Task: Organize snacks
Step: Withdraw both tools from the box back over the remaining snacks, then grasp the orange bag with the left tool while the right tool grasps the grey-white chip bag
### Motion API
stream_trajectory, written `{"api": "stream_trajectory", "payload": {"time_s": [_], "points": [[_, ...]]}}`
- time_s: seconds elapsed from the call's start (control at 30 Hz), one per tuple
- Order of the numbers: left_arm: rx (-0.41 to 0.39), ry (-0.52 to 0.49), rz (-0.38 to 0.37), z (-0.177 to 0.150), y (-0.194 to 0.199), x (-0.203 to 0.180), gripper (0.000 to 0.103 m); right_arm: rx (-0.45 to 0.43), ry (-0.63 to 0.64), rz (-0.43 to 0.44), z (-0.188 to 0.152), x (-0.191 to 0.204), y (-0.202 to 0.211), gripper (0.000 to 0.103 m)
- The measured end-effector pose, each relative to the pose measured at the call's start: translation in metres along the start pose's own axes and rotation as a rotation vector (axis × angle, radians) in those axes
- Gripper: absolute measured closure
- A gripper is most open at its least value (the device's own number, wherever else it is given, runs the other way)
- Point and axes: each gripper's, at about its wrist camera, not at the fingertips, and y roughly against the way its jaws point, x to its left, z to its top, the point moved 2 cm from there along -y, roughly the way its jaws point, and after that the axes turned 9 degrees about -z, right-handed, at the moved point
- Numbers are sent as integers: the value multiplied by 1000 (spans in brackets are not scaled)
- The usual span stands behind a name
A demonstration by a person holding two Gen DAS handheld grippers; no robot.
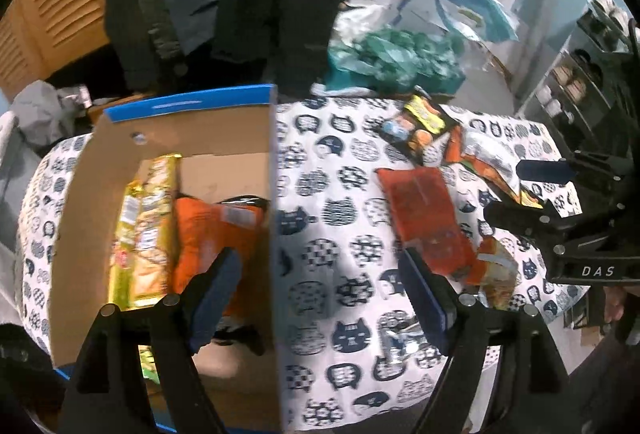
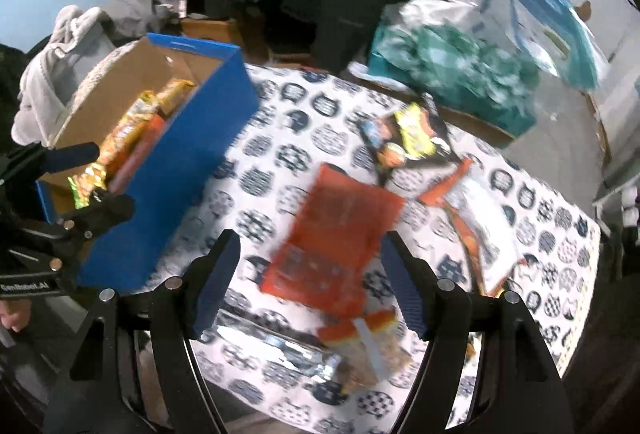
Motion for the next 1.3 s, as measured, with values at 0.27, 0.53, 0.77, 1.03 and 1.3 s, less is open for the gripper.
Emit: {"api": "stream_trajectory", "payload": {"time_s": [0.27, 0.53, 0.77, 1.03, 1.3], "points": [[77, -40, -35, 4, -32, -36, 18, 17, -44, -56, -30, -44, -5, 30], [150, -61, -66, 10, -60, -63, 17, 52, -86, -81, -51, -79, -15, 30], [212, -25, -85, 22, -97, -77, 17, 60, -81, -89, -51, -103, -27, 30], [235, 4, -98, 43, -132, -80, 17, 118, 46, -93, -43, -127, -59, 30], [261, 3, -89, 57, -158, -75, 17, 159, 171, -114, -22, -142, -96, 30]]}}
